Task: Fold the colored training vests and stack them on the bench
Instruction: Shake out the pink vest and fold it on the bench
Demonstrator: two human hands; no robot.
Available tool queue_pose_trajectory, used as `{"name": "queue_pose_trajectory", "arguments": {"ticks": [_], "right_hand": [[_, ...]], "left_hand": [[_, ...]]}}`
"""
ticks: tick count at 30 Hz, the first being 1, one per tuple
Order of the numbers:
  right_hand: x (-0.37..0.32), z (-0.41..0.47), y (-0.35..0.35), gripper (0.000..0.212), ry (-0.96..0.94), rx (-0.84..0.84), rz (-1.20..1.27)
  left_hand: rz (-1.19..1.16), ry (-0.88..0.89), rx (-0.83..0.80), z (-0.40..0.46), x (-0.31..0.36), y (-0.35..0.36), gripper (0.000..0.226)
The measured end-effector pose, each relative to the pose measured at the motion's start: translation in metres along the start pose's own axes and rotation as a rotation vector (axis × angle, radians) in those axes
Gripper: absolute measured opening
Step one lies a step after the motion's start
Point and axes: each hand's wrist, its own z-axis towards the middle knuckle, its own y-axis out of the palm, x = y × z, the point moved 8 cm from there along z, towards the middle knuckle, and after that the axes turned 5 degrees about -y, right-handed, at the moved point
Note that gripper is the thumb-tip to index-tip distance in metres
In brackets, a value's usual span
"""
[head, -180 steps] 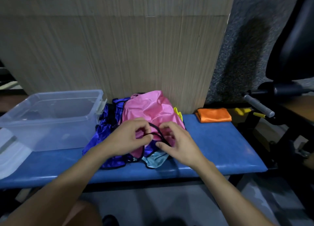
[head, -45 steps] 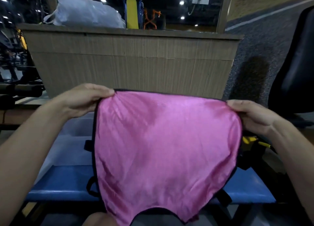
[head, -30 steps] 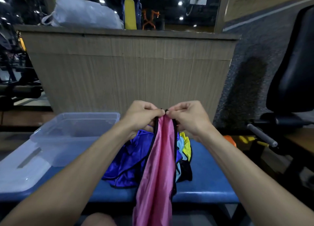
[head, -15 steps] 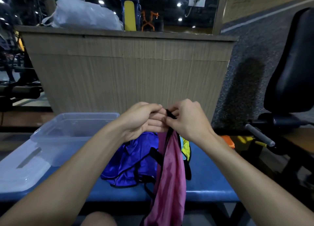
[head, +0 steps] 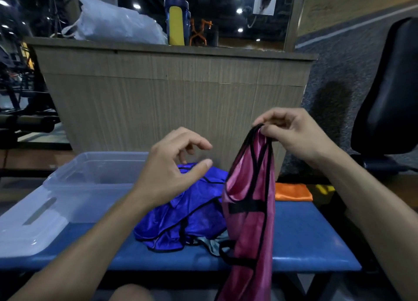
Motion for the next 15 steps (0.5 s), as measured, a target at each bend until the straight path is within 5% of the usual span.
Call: {"name": "queue_pose_trajectory", "arguments": {"ticks": [6,15], "right_hand": [[-0.013,0.002,0.005,0.022,-0.027,-0.039,-0.062],[-0.023,-0.007,0.004,0.021,-0.049,-0.076,-0.063]], "left_hand": [[0.106,0.300,-0.095,-0.018,0.057,0.018,0.016],[0.579,0.326,-0.369,-0.027,0.014,0.050,0.044]]}}
